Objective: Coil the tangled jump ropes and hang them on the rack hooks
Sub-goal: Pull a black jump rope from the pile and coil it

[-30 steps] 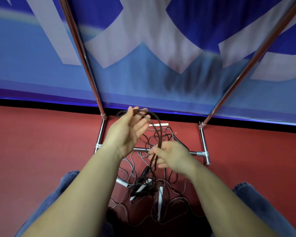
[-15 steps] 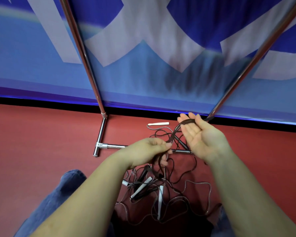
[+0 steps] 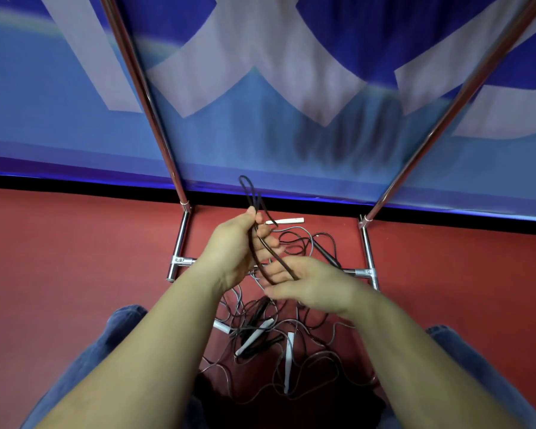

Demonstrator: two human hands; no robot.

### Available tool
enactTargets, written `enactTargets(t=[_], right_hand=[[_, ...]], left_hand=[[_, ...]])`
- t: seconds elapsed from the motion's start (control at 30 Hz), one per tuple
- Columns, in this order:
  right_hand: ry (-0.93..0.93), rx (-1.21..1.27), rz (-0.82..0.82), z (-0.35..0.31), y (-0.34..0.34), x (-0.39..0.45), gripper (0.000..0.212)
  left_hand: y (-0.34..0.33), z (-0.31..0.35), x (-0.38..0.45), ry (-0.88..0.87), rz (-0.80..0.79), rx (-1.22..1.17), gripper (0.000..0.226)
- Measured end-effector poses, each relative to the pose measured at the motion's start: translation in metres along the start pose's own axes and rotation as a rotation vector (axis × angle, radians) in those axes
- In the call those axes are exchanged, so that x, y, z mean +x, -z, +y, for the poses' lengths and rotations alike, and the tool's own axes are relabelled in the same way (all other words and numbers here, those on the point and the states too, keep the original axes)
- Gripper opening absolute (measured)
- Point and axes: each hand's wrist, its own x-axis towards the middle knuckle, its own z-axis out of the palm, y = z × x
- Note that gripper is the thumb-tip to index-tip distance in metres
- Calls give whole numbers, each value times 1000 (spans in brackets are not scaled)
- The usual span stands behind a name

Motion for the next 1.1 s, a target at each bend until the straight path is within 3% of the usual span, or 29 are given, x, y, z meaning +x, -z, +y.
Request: enactTargets(t=[0.1, 0.27, 0.37, 0.43, 0.5, 0.57, 0.7, 0.9, 1.1], right_hand=[[14, -102, 140, 3, -6, 3, 14], [64, -234, 293, 0, 3, 2, 13], [110, 55, 373, -5, 8, 1, 24], [130, 287, 451, -12, 14, -1, 24], [132, 448, 552, -16, 21, -3, 24], [134, 551, 672, -17, 27, -4, 23], [186, 695, 905, -16, 42, -10, 22], [200, 637, 1018, -12, 55, -15, 21], [103, 569, 923, -6, 55, -13, 28]], left_hand=[[1, 4, 3, -24, 42, -146, 36], [11, 12, 7, -77, 108, -327, 35], [8, 9, 5, -32, 87, 2, 37], [7, 0, 2, 19, 51, 401, 42], [8, -7, -2, 19, -58, 833, 48], [9, -11, -6, 59, -174, 999, 49], [13, -15, -5, 64, -229, 1033, 30], [17, -14, -1, 50, -226, 963, 12], [20, -8, 4, -41, -28, 759, 24]])
